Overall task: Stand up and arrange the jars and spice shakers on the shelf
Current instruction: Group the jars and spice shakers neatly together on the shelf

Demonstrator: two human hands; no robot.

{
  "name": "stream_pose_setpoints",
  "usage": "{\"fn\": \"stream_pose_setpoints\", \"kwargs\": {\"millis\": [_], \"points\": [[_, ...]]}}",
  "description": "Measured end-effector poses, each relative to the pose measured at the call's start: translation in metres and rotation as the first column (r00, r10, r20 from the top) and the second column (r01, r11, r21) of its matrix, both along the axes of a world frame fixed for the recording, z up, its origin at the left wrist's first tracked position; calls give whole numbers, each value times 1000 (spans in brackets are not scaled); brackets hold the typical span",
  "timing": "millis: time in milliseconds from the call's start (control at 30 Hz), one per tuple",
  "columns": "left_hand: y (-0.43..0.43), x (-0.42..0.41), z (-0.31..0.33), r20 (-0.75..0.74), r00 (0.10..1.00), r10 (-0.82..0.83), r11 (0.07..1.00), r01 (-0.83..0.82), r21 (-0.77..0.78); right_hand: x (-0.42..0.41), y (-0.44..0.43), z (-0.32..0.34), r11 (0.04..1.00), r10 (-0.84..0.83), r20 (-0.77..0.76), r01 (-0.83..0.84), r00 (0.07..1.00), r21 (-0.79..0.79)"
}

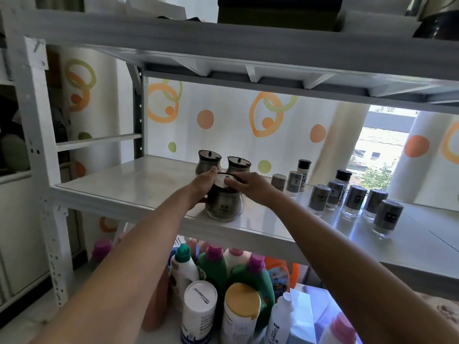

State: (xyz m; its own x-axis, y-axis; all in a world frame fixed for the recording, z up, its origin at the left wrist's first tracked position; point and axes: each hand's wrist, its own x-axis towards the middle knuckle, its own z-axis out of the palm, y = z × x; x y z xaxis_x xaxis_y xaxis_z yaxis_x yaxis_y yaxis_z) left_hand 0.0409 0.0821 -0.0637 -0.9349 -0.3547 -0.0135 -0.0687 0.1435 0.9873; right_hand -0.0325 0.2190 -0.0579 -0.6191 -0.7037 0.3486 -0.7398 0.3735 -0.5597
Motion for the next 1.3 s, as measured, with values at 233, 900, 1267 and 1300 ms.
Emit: {"fn": "stream_pose_setpoints", "kwargs": {"millis": [233,900,1267,1300], "points": [[5,3,-1,-31,1000,0,999,1,33,4,0,-5,997,2,40,1,999,-74],[-31,-26,-27,-182,983,-36,957,86,278,-18,-20,-46,845,-130,413,318,902,-429],[-34,-74,-31,-240,965,-103,972,149,183,-64,-32,-49,786,-203,433,410,878,-462],[-38,-81,-34,-249,961,-123,971,168,168,-68,-34,-50,784,-203,441,415,874,-461]]}}
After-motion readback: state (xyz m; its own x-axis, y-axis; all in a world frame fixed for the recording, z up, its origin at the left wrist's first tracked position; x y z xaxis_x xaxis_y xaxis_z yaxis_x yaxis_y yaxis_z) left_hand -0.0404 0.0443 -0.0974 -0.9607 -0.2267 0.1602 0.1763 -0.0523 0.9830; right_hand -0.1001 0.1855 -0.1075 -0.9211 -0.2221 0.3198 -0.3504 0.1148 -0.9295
